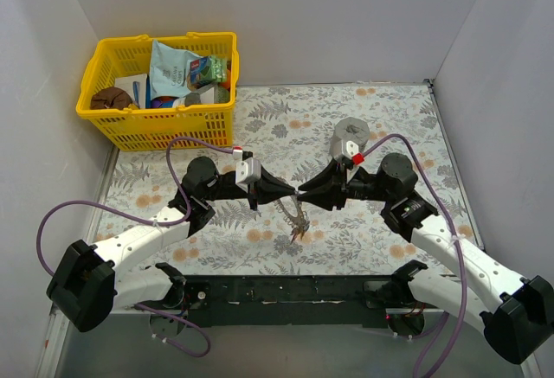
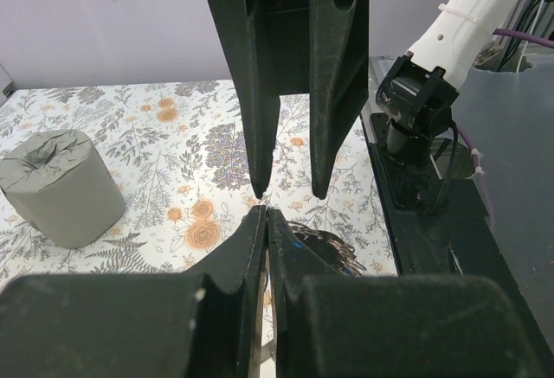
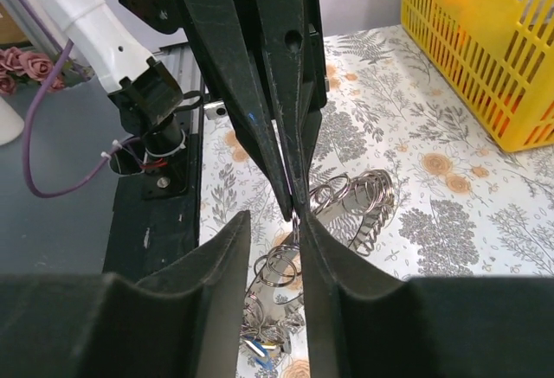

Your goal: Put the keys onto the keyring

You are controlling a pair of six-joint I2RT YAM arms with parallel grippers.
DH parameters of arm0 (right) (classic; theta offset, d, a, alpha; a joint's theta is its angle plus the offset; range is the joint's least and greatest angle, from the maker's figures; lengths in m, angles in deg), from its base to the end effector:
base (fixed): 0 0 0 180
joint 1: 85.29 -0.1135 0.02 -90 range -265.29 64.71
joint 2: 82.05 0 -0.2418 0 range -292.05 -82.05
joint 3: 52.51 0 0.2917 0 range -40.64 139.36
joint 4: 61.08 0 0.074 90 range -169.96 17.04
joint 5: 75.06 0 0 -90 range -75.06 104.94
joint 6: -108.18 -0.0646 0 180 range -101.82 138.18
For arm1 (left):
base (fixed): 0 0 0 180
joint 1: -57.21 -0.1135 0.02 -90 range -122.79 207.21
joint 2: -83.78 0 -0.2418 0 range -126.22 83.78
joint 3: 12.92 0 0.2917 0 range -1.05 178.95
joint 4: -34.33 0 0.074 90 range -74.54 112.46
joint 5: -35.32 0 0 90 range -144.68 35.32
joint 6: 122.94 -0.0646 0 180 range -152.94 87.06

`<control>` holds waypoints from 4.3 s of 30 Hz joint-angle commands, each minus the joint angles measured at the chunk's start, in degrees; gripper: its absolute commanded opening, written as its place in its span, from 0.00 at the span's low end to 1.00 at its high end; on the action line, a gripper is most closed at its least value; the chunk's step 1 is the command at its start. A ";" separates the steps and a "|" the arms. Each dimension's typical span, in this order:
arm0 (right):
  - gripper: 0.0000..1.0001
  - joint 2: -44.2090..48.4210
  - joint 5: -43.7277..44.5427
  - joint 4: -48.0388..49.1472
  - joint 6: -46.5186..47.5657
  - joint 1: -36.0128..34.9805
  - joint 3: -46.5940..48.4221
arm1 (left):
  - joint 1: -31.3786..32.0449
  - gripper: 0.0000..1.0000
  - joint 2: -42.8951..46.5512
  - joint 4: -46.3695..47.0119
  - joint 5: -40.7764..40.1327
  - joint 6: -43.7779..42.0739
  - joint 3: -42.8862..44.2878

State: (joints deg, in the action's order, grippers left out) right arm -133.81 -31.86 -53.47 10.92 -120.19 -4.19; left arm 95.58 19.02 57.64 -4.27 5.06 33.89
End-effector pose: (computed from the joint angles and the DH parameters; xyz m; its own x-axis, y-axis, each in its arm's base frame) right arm 0.2022 0.1985 0.2945 -0.0657 0.0597 -0.9961 -0.9876 0.1390 0.0735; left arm 0.2114 -0.2309 0.2531 -0.5562 -0.0601 -0.8289 0.8308 -0.0173 -0.5562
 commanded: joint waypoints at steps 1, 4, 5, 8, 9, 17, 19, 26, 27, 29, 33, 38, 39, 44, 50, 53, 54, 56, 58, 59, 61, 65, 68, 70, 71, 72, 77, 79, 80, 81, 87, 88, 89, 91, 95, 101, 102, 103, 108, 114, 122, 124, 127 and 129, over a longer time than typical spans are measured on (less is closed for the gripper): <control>0.34 -1.05 -2.94 6.61 -3.01 -0.09 -1.38 | -0.22 0.00 2.44 2.79 0.39 0.23 0.83; 0.28 -1.84 -3.03 6.71 -3.19 -0.09 -2.08 | -0.14 0.00 2.52 3.05 0.30 0.32 0.83; 0.27 -2.02 -3.03 6.71 -3.10 -0.09 -2.34 | -0.22 0.00 2.61 3.14 0.21 0.32 0.75; 0.27 -2.37 -2.59 6.44 -2.84 -0.09 -2.78 | -0.14 0.00 2.61 3.58 0.21 0.50 0.92; 0.27 -2.46 -2.50 6.36 -2.84 -0.09 -2.96 | -0.22 0.00 2.53 3.67 0.39 0.76 0.92; 0.23 -3.16 -1.18 8.63 -4.15 -0.09 -3.22 | -0.14 0.00 2.35 4.02 1.09 1.29 0.83; 0.22 -3.34 -0.74 9.34 -5.03 -0.09 -3.40 | -0.14 0.00 2.52 3.93 1.18 1.29 0.83; 0.20 -0.36 0.75 7.51 -3.72 -0.09 -3.49 | -0.14 0.00 3.14 3.32 0.48 0.76 0.48; 0.21 0.26 1.54 6.37 -2.07 -0.09 -3.31 | -0.14 0.00 3.23 3.14 0.48 0.67 0.48; 0.24 2.27 2.51 4.34 -0.82 -0.17 -3.31 | -0.22 0.00 3.31 2.88 0.48 0.50 0.48; 0.33 3.87 4.09 3.10 0.68 -0.17 -3.49 | -0.14 0.00 3.32 2.88 0.47 0.41 0.39; 0.38 0.88 1.81 4.59 -0.46 -0.17 -3.05 | -0.22 0.00 3.05 3.58 0.83 0.94 0.48; 0.38 0.36 0.94 5.29 -0.90 -0.17 -3.14 | -0.14 0.00 3.05 3.49 0.83 0.94 0.48; 0.36 -1.67 -0.30 8.37 -2.92 -0.17 -3.49 | -0.23 0.00 3.14 3.23 0.83 0.85 0.48; 0.32 -2.02 -0.30 10.48 -4.77 -0.17 -3.93 | -0.14 0.00 3.14 3.23 0.92 0.94 0.48; 0.32 -1.76 -0.57 11.54 -5.74 -0.17 -3.93 | -0.14 0.00 3.14 3.05 0.74 0.76 0.57; 0.32 -1.67 -0.65 11.63 -5.83 -0.26 -3.84 | -0.14 0.00 3.14 2.97 0.74 0.67 0.57; 0.29 -1.67 -0.48 11.89 -6.35 -0.17 -3.75 | -0.14 0.00 3.14 3.05 0.74 0.76 0.40; 0.28 -2.28 -0.83 12.15 -6.53 -0.17 -3.58 | -0.14 0.00 3.14 3.49 0.83 1.02 0.31; 0.26 -2.55 -0.66 12.24 -6.79 -0.17 -3.58 | -0.14 0.00 3.14 3.67 0.91 1.11 0.39; 0.23 -3.33 -0.30 12.24 -7.14 -0.09 -3.49 | -0.14 0.00 3.05 3.67 1.00 1.20 0.39; 0.06 -4.39 -0.13 13.12 -8.29 -0.26 -3.40 | -0.14 0.00 2.96 3.76 1.35 1.29 0.57; 0.01 -4.74 0.84 12.51 -8.38 -0.52 -3.22 | -0.14 0.00 2.96 3.49 1.71 1.20 0.48; 0.01 -4.66 1.63 11.20 -7.59 -0.53 -2.53 | -0.14 0.00 3.14 2.79 1.71 1.03 0.48; 0.01 -4.57 1.80 8.67 -5.93 -0.53 -2.09 | -0.14 0.00 3.31 2.35 1.62 0.50 0.66; 0.01 -4.40 3.02 6.81 -4.79 -0.53 -1.39 | -0.22 0.00 3.84 -0.26 1.10 -0.20 0.92; 0.01 -4.74 5.32 -10.05 6.18 -0.53 5.46 | -0.23 0.18 4.55 -14.85 0.12 -7.84 6.62; 0.01 -6.06 5.76 -17.85 9.35 -0.53 8.01 | -0.23 0.27 4.02 -22.50 -0.05 -11.80 8.73; 0.01 -6.41 5.85 -19.82 12.16 -0.53 10.29 | -0.23 0.30 3.76 -25.05 -0.23 -13.11 10.66; 0.01 -6.85 5.85 -22.71 13.15 -0.53 11.18 | -0.23 0.33 3.32 -30.12 -0.31 -15.91 11.89; 0.01 -11.24 2.88 -33.71 19.21 -0.53 16.98 | -0.23 0.46 -2.91 -49.47 0.39 -25.24 21.12; 0.01 -12.90 2.17 -36.16 20.70 -0.53 17.95 | -0.14 0.47 -3.97 -51.16 0.82 -27.60 22.18; 0.01 -13.70 1.55 -37.40 21.41 -0.53 18.74 | -0.14 0.47 -5.63 -52.74 1.61 -28.58 23.06; 0.01 -15.54 0.14 -40.12 23.60 -0.44 20.59 | -0.14 0.48 -7.22 -56.09 2.49 -30.78 25.26; 0.01 -16.43 0.22 -41.11 24.85 -0.53 21.56 | -0.14 0.44 -10.39 -59.52 4.25 -32.98 27.90; 0.01 -16.08 -0.48 -39.18 24.15 -0.53 20.77 | 0.04 0.36 -13.03 -60.76 5.48 -33.87 28.87; 0.01 -15.91 -0.65 -38.91 24.06 -0.53 20.60 | 0.13 0.36 -13.29 -60.84 5.83 -34.13 28.96; 0.01 -15.56 -0.74 -38.04 23.62 -0.53 20.51 | 0.30 0.36 -13.73 -60.76 6.18 -34.04 29.05; 0.01 -14.59 -1.71 -35.05 21.86 -0.53 18.58 | 0.65 0.33 -14.70 -58.83 7.33 -33.34 28.43; 0.01 -14.50 -1.97 -34.08 21.33 -0.53 18.31 | 1.18 0.19 -15.67 -57.24 7.77 -32.46 28.34; 0.01 -13.89 -1.80 -33.99 21.42 -0.53 17.17 | 1.27 0.00 -15.76 -57.15 7.07 -32.37 28.61; 0.01 -13.45 -1.71 -33.29 21.07 -0.53 16.64 | 1.27 0.00 -15.58 -57.15 6.72 -32.46 28.52; 0.16 -11.70 1.01 -30.04 18.01 -0.44 15.59 | 1.27 0.00 -14.71 -55.84 6.28 -31.41 27.99; 0.30 -9.42 2.93 -27.06 15.98 -0.44 13.83 | 1.27 0.00 -13.65 -51.99 6.02 -28.70 26.06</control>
State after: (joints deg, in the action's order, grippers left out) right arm -148.02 -30.90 -89.10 30.98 -120.76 11.19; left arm 96.54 2.48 0.60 1.59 -26.72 60.69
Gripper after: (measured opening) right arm 0.187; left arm 0.018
